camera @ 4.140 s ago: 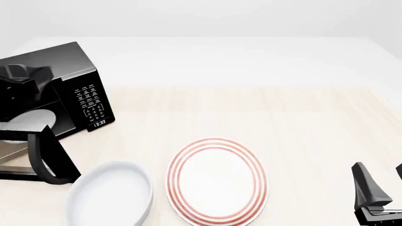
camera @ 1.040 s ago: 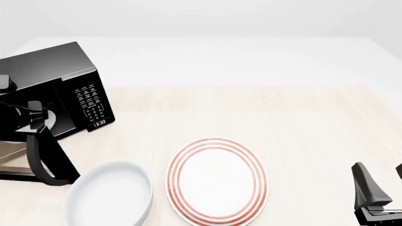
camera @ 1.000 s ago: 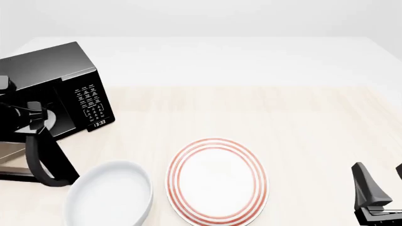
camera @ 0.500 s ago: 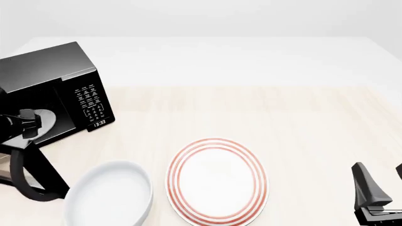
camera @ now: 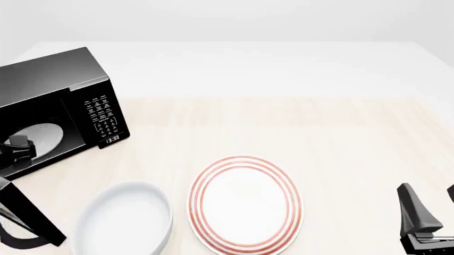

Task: Open the microwave.

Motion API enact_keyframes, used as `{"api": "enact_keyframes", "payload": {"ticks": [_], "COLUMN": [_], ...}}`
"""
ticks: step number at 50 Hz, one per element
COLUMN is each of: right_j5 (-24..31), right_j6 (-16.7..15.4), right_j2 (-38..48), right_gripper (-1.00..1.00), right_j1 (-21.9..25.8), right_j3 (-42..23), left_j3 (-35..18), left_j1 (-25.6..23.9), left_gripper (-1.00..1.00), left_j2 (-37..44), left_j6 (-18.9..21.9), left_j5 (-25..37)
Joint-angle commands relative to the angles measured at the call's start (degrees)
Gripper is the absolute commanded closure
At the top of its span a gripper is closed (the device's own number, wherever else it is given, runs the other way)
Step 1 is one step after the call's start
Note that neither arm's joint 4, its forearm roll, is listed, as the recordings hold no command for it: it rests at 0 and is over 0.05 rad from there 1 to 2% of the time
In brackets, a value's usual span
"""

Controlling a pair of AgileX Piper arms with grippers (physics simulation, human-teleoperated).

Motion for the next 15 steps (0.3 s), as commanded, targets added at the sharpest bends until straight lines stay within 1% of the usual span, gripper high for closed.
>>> {"api": "enact_keyframes", "payload": {"ticks": [1, 15], "right_j5": [0.0, 0.0], "right_j6": [0.0, 0.0], "right_j2": [0.0, 0.0], "right_gripper": [-1.0, -1.0], "right_j1": [0.0, 0.0], "right_j3": [0.0, 0.0], "left_j3": [5.6, 5.6], "left_j1": [-0.8, -0.3], "left_gripper": [-1.0, -1.0], "left_j2": [-1.7, -2.4], "left_j6": [1.6, 1.6], "left_j5": [1.3, 2.3]}}
